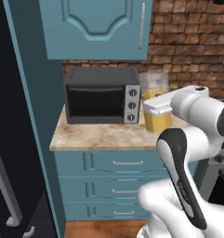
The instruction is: Move the banana and tacos from the second highest shelf to the top shelf to make space. Then, place the pitcher from the counter on the cleared second highest shelf.
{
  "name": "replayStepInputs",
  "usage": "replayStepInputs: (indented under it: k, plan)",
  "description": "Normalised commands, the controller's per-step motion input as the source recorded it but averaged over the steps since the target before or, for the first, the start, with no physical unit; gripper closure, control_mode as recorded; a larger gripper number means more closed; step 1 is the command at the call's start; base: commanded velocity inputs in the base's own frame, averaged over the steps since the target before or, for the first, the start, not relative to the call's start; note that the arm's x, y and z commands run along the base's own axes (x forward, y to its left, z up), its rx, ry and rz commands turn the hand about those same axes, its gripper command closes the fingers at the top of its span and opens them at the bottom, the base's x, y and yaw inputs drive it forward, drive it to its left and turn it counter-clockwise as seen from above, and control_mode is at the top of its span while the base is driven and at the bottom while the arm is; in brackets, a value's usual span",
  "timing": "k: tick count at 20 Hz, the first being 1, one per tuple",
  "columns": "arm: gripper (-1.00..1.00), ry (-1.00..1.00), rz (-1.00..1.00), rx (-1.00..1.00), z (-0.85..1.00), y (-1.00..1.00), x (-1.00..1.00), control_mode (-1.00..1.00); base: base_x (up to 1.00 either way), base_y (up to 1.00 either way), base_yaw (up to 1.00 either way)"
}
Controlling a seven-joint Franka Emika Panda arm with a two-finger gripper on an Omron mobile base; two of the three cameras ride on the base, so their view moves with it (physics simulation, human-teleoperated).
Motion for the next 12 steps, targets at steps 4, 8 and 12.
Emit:
replayStepInputs:
  k: [4, 8, 12]
  plan:
    - [1.00, 0.06, -0.07, 0.00, 0.00, 0.00, -0.06, -1.00, 0.00, 0.00, 0.00]
    - [1.00, 0.00, 0.00, 0.00, 0.00, 0.00, 0.00, -1.00, 0.00, 0.00, 0.00]
    - [1.00, 0.00, 0.00, 0.00, 0.00, 0.00, 0.00, -1.00, 0.00, 0.00, 0.00]
